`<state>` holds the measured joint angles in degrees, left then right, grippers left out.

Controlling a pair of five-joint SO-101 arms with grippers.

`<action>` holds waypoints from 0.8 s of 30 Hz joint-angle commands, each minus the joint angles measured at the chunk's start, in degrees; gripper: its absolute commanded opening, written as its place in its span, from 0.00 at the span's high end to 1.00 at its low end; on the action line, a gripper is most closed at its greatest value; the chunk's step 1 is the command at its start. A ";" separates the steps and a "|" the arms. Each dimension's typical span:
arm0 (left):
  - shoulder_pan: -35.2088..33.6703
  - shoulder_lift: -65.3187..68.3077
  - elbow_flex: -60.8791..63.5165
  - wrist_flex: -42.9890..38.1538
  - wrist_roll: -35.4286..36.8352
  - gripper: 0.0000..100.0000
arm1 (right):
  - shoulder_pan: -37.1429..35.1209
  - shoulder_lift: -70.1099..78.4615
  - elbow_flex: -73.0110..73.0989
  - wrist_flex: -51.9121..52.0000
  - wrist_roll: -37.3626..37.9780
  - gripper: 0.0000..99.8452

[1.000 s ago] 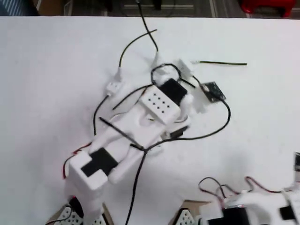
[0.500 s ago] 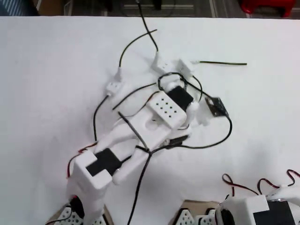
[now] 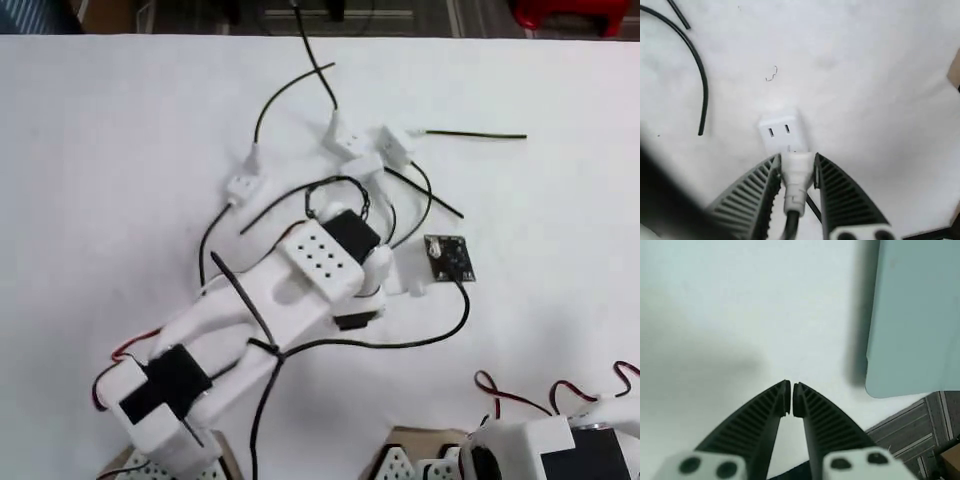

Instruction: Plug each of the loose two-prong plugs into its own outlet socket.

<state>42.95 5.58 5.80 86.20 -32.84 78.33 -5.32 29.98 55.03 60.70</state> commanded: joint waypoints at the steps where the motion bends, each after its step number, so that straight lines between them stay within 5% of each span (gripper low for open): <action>1: 0.31 -0.84 -0.09 -0.88 -0.88 0.98 | 0.22 -0.40 -2.37 1.10 -0.44 0.98; 24: -3.65 10.77 -10.90 0.97 -3.34 0.98 | 0.04 0.04 -2.29 2.68 -0.53 0.98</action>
<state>39.69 16.48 -2.90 87.87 -35.65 78.33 -5.05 29.98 57.41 60.53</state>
